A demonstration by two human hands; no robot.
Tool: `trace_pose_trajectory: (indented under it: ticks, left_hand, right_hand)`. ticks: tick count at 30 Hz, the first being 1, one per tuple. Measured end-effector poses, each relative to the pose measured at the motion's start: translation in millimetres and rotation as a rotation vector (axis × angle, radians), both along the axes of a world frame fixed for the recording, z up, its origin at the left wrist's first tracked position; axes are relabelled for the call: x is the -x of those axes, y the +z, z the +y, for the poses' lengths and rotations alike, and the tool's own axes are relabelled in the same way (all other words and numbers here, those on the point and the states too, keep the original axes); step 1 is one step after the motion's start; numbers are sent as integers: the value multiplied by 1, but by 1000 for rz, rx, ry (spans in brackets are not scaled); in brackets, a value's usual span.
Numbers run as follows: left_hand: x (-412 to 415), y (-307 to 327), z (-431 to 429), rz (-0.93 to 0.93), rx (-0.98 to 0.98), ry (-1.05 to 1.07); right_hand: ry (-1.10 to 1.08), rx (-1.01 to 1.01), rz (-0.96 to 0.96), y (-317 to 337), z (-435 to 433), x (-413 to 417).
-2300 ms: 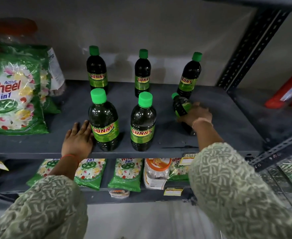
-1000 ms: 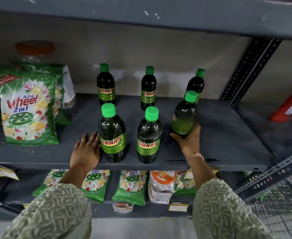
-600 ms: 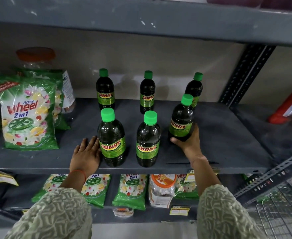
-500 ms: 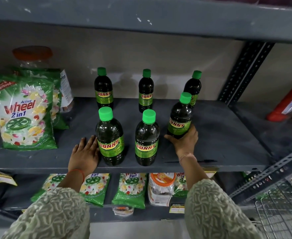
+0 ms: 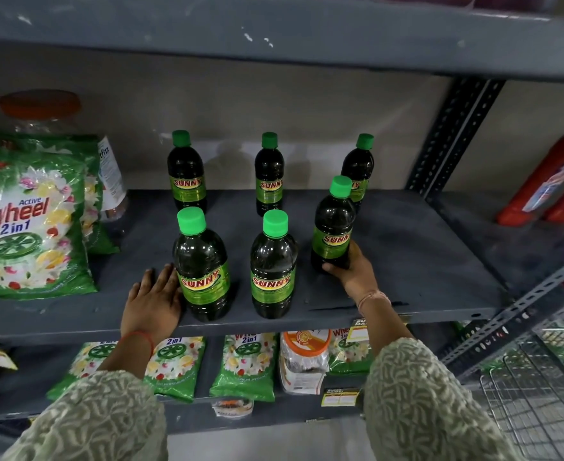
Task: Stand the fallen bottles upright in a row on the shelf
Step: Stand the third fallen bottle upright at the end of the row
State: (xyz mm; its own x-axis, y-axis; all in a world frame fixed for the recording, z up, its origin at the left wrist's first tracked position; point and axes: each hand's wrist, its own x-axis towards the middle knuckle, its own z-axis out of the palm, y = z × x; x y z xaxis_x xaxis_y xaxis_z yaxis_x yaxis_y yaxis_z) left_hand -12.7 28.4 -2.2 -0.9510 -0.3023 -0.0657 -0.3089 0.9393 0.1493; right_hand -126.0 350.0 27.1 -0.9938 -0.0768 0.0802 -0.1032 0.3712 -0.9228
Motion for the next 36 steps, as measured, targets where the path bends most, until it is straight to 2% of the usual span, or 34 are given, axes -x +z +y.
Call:
trace_pose_trajectory:
  ticks: [19, 23, 29, 32, 34, 36]
  left_hand:
    - [1, -3, -1, -11, -5, 2]
    - [0, -2, -1, 7, -44, 18]
    - [2, -7, -5, 34, -43, 11]
    - [-2, -5, 0, 172, -237, 104]
    - [-17, -2, 13, 427, -428, 325]
    - [-41, 2, 36, 714, -431, 442]
  right_hand:
    - [-78, -92, 39, -2, -5, -3]
    - [-92, -49, -16, 2, -3, -30]
    - [-46, -99, 27, -7, 10, -77]
    - [-36, -106, 18, -6, 11, -79]
    - [-36, -87, 13, -6, 11, -79]
    - [-27, -69, 16, -6, 11, -80]
